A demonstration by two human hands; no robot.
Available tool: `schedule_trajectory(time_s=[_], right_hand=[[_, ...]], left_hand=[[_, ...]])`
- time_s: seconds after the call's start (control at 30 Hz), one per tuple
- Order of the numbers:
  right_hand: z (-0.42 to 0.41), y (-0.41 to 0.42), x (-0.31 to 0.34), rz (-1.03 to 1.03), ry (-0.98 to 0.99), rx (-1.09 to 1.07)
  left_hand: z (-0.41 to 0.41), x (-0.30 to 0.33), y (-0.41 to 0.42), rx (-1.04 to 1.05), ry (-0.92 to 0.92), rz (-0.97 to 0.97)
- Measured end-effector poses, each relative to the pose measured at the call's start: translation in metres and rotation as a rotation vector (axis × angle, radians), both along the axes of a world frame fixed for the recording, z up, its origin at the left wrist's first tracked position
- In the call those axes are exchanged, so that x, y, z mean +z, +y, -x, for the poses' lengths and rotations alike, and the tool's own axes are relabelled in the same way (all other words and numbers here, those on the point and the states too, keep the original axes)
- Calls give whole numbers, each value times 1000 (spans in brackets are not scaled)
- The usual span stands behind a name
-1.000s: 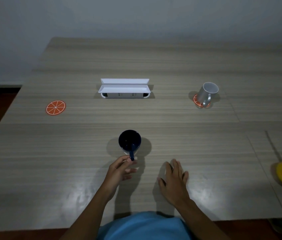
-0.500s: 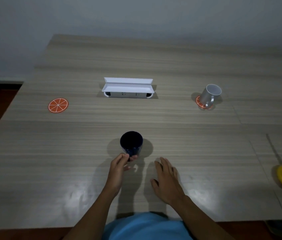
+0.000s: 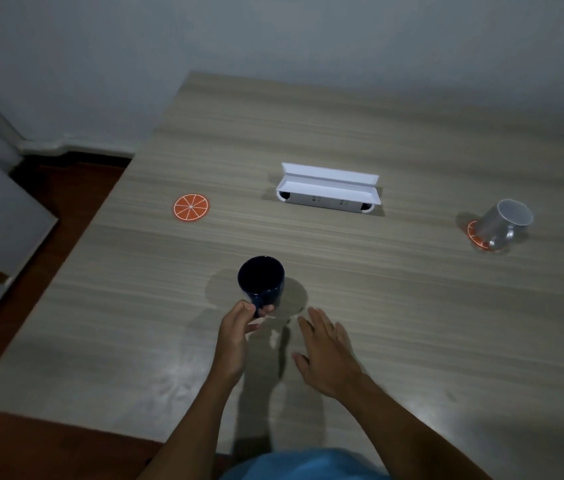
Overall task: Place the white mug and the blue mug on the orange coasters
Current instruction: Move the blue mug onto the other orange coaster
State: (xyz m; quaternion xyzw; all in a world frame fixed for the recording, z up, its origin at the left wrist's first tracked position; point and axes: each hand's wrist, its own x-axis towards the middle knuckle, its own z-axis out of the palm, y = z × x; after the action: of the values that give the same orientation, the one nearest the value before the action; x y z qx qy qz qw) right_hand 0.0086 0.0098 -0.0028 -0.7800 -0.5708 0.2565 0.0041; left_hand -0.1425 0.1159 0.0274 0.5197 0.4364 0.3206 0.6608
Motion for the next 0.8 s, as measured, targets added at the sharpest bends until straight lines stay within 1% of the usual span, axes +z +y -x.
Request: schedule_trajectory(time_s=[0.2, 0.3, 0.4, 0.5, 0.67, 0.8], right_hand=[[40, 65, 1, 38, -66, 62], [59, 95, -6, 49, -78, 55], [76, 119, -16, 53, -47, 16], [87, 126, -27, 34, -39, -37], [87, 117, -44, -40, -73, -44], [88, 117, -46, -59, -95, -45]], left_hand=[[42, -1, 55, 58, 24, -25], [56, -2, 85, 74, 33, -28], [69, -7, 115, 78, 52, -48], [77, -13, 142, 75, 52, -44], [77, -24, 181, 77, 21, -46], [64, -29, 206, 92, -4, -31]])
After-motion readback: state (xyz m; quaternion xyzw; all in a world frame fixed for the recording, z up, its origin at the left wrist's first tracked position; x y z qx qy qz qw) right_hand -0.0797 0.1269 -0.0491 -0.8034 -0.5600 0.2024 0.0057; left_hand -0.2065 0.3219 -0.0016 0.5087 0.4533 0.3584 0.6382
